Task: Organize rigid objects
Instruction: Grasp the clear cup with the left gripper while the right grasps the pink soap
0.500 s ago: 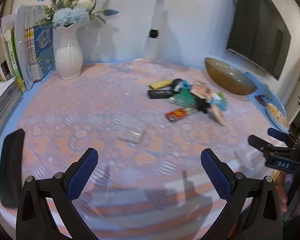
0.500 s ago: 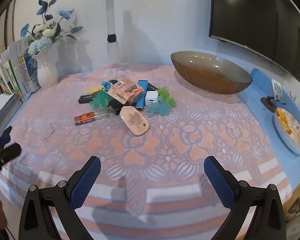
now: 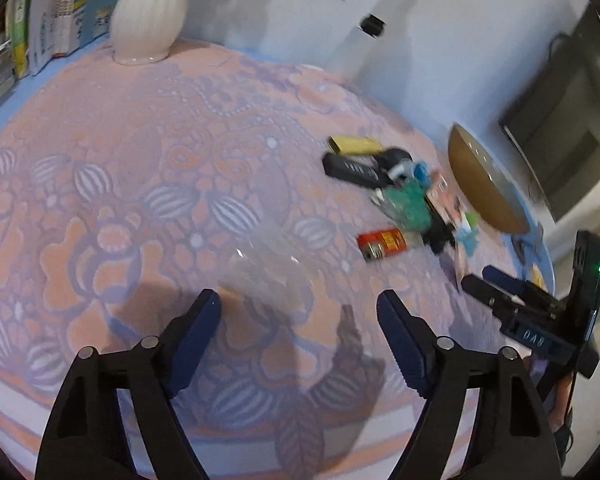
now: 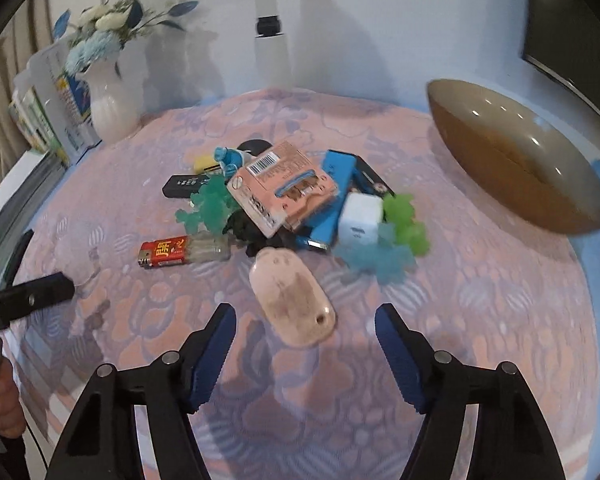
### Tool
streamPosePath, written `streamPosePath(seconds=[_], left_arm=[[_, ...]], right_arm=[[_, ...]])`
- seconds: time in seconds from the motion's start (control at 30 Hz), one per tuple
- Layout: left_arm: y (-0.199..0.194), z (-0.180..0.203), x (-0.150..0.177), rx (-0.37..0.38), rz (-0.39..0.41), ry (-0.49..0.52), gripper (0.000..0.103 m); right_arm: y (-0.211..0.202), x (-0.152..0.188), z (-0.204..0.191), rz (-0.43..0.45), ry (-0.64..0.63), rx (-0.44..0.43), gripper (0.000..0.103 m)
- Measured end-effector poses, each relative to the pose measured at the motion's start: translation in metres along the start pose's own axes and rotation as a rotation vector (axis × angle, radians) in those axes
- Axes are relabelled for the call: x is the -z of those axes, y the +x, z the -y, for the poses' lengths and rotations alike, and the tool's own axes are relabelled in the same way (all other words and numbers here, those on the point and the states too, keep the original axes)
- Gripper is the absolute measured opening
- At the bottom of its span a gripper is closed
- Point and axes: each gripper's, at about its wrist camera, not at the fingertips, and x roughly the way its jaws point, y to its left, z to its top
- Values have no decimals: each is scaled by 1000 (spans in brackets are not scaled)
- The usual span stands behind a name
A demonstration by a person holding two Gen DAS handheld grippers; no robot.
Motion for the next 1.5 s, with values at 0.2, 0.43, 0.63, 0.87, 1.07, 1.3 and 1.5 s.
streamPosePath(seconds=[0.2,0.43,0.63,0.87,1.07,1.3,1.5], left_arm=[[8,0,-19,-1,34,-6,78],[18,-1,-31,-50,43,15,68],[25,1,-33,-91,31,79,28],[15,24,-17,-32,32,320,25],[7,37,-6,-10,7,523,26],[-11,17,6,-53,47,476,79],[-34,-8,29,-76,57,352,79]], right_arm=[[15,-9,0,-15,-30,-16,54],[19,-3,-9,-4,-42,-31,46],[18,-6,-9,-1,-41,-33,40],[3,7,-14,5,2,-55,28],[-7,22,-13,-18,94,-102,23],[-10,29,-1,-29,166,-214,54],[-12,31,-1,-25,146,-212,55]])
